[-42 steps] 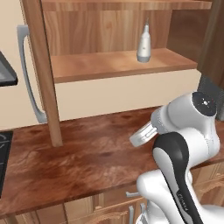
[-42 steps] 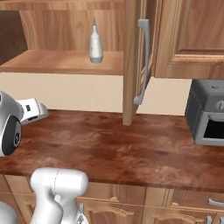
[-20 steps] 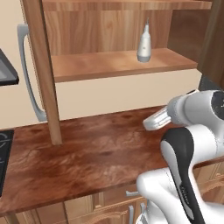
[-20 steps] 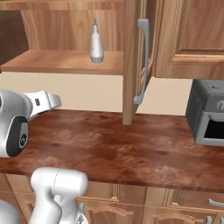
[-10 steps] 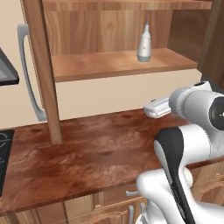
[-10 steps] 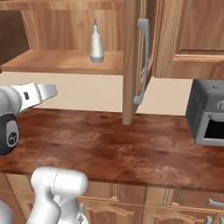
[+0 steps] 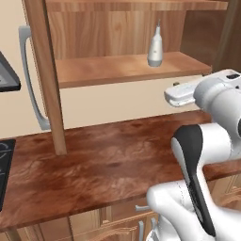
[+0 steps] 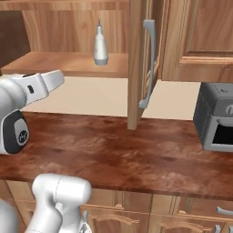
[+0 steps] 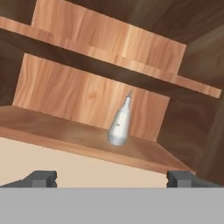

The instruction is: Move the condiment bottle and oil and vinegar bottle from the cabinet to the dining counter.

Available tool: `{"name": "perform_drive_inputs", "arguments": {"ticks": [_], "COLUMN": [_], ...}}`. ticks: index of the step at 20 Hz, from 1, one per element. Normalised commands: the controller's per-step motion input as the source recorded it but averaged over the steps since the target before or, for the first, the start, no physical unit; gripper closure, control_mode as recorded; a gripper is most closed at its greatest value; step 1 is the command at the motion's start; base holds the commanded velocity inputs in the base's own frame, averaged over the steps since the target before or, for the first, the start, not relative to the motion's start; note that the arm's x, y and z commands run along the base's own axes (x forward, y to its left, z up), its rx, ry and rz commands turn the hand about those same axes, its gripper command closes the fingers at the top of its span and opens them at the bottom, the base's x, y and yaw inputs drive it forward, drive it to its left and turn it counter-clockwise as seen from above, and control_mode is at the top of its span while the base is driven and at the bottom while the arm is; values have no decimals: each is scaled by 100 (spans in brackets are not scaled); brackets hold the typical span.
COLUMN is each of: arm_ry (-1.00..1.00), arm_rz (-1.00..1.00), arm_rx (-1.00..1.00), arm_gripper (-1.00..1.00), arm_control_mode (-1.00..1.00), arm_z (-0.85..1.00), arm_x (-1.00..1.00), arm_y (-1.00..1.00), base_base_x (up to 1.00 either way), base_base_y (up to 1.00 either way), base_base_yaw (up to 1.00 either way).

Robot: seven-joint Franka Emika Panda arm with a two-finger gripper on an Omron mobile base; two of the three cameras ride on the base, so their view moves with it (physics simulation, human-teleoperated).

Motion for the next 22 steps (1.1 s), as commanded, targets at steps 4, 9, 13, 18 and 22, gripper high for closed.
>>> {"name": "perform_drive_inputs", "arguments": {"ticks": [4, 9, 13, 18, 22], "arm_ry": [-1, 10, 19, 5, 0], "arm_rz": [-2, -5, -2, 0, 0], "arm_rx": [13, 12, 7, 1, 4], "arm_gripper": [-100, -100, -100, -100, -100], "arm_control_mode": [-100, -100, -100, -100, -100], "arm_z": [63, 38, 10, -7, -19], "arm_x": [22, 42, 44, 37, 31], "arm_y": [-8, -11, -16, 0, -6], "base_base_x": [0, 0, 0, 0, 0], "base_base_y": [0, 0, 0, 0, 0], "base_base_yaw": [0, 0, 0, 0, 0]}}
